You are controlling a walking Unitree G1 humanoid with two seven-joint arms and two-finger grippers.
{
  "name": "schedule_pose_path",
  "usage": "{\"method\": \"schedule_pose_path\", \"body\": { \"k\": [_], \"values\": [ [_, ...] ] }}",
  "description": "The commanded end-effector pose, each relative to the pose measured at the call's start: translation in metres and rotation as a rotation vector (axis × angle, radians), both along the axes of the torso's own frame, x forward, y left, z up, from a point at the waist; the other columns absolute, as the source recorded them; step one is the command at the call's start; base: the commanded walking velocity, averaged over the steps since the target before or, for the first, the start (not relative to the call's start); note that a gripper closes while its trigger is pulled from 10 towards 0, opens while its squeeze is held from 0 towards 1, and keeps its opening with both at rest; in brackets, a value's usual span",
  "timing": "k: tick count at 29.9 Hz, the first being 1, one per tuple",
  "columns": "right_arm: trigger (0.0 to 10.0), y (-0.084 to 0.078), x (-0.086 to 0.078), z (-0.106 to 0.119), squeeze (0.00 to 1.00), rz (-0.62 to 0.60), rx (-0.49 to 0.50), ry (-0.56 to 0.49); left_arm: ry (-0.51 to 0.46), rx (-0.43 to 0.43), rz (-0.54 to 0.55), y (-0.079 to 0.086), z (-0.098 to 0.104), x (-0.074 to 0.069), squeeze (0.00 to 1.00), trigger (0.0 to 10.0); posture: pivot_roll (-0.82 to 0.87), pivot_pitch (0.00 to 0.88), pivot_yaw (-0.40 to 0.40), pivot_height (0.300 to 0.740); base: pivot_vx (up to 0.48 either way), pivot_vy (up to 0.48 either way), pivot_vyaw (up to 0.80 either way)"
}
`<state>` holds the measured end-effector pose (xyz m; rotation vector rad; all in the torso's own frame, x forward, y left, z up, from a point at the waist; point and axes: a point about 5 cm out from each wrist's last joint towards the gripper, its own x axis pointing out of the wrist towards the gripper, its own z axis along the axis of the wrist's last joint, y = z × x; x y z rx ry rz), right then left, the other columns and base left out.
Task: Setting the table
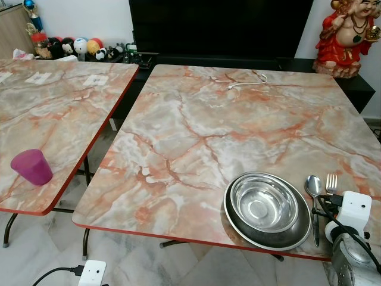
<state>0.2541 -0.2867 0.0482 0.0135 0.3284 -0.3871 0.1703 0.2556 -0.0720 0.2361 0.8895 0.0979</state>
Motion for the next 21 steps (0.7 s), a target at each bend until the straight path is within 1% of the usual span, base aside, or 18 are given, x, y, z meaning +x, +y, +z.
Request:
{"method": "schedule_pose_path", "body": {
  "k": [1,3,4,6,8,13,14,16,17,19,20,21],
  "values": [
    [10.0,-0.0027,0.0007,-0.0002,0.00,-0.012,0.005,-0.001,0.027,0.011,0.014,0.0059,-0.0013,-0.0059,0.00,10.0,0.11,0.026,-0.002,0.740,0.000,0.000,0.00],
    [10.0,-0.0030,0.0013,-0.0005,0.00,-0.012,0.005,-0.003,0.029,0.012,0.014,0.0060,-0.0015,-0.0064,0.00,10.0,0.11,0.026,-0.002,0.740,0.000,0.000,0.00],
    [10.0,-0.0030,0.0015,-0.0004,0.02,-0.013,0.005,-0.004,0.031,0.012,0.014,0.0060,-0.0017,-0.0067,0.00,10.0,0.11,0.026,-0.002,0.740,0.000,0.000,0.00],
    [10.0,-0.0030,0.0016,-0.0003,0.03,-0.013,0.005,-0.005,0.031,0.012,0.015,0.0059,-0.0018,-0.0068,0.00,10.0,0.11,0.026,-0.002,0.740,0.000,0.000,0.00],
    [10.0,-0.0023,0.0020,-0.0003,0.22,-0.014,0.004,-0.006,0.034,0.013,0.016,0.0062,-0.0020,-0.0074,0.00,10.0,0.12,0.026,-0.001,0.740,0.000,0.000,0.00],
    [10.0,-0.0034,0.0013,-0.0011,0.20,-0.019,0.000,-0.004,0.037,0.013,0.016,0.0061,-0.0023,-0.0079,0.00,10.0,0.11,0.026,0.000,0.740,0.000,0.000,0.00],
    [10.0,-0.0034,0.0015,-0.0009,0.31,-0.019,0.000,-0.006,0.037,0.013,0.016,0.0061,-0.0023,-0.0080,0.00,10.0,0.11,0.026,0.000,0.740,0.000,0.000,0.00],
    [10.0,-0.0034,0.0016,-0.0007,0.31,-0.018,0.000,-0.007,0.037,0.013,0.016,0.0063,-0.0024,-0.0081,0.00,10.0,0.11,0.026,0.000,0.740,0.000,0.000,0.00],
    [10.0,-0.0036,0.0016,-0.0006,0.39,-0.019,-0.001,-0.009,0.038,0.013,0.017,0.0065,-0.0024,-0.0084,0.00,10.0,0.11,0.026,0.000,0.740,0.000,0.000,0.00],
    [10.0,-0.0038,0.0017,-0.0006,0.40,-0.019,-0.001,-0.009,0.038,0.013,0.017,0.0066,-0.0024,-0.0085,0.00,10.0,0.12,0.027,-0.001,0.740,0.000,0.000,0.00],
    [10.0,-0.0038,0.0019,-0.0005,0.90,-0.018,-0.001,-0.010,0.038,0.013,0.017,0.0067,-0.0024,-0.0086,0.00,10.0,0.12,0.027,-0.001,0.740,0.000,0.000,0.00],
    [10.0,-0.0040,0.0020,-0.0004,0.99,-0.018,-0.002,-0.011,0.038,0.014,0.017,0.0069,-0.0024,-0.0089,0.00,10.0,0.12,0.027,-0.001,0.740,0.000,0.000,0.00]
  ]
}}
